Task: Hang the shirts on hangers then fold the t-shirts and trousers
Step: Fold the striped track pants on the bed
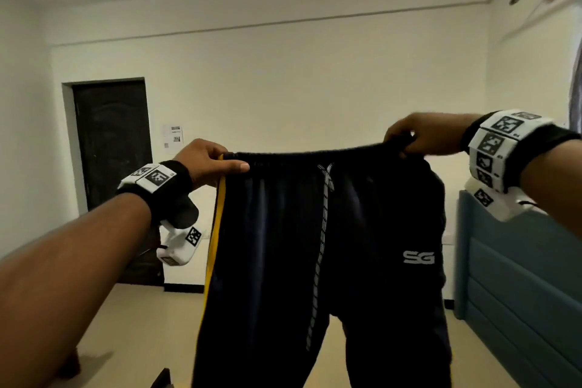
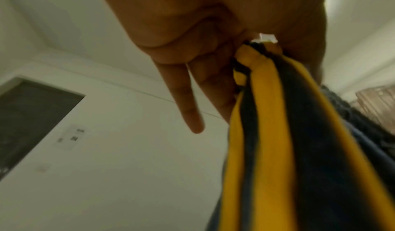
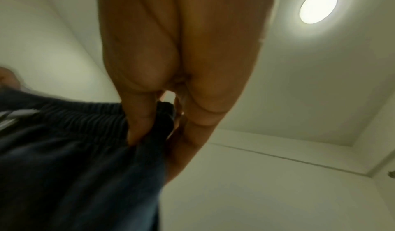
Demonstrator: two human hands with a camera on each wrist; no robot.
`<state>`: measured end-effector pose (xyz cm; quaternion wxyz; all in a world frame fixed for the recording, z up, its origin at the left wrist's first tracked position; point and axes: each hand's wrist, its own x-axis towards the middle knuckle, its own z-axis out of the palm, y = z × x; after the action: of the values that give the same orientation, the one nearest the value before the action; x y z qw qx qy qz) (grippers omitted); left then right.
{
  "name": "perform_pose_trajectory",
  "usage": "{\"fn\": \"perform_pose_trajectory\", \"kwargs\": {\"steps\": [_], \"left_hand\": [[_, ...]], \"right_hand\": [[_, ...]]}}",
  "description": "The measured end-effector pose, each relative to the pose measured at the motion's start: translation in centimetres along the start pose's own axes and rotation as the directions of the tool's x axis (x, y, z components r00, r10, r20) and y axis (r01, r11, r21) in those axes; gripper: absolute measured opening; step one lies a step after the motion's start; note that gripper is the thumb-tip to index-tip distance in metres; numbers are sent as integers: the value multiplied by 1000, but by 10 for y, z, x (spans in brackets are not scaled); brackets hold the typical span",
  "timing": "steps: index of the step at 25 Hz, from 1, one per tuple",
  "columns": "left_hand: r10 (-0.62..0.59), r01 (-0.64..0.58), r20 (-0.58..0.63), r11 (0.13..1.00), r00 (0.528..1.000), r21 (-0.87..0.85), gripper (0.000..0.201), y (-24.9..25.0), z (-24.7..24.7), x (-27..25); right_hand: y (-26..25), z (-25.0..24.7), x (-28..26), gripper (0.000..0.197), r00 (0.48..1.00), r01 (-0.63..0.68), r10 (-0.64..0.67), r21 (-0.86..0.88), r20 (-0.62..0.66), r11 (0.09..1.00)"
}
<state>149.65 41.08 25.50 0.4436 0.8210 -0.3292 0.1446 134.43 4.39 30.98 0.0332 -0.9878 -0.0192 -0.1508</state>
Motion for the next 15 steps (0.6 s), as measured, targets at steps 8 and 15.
{"fn": "perform_pose_trajectory", "kwargs": {"steps": [8, 15], "left_hand": [[-157, 171, -392, 985, 906, 0, 24, -23, 28, -23], [-315, 322, 96, 822, 944, -470, 48, 0, 93, -50]], "right_hand": [[-50, 51, -9, 25, 1000, -3, -3, 784, 6, 621], [-116, 113, -5, 29, 983, -1, 159, 874, -88, 486]]}}
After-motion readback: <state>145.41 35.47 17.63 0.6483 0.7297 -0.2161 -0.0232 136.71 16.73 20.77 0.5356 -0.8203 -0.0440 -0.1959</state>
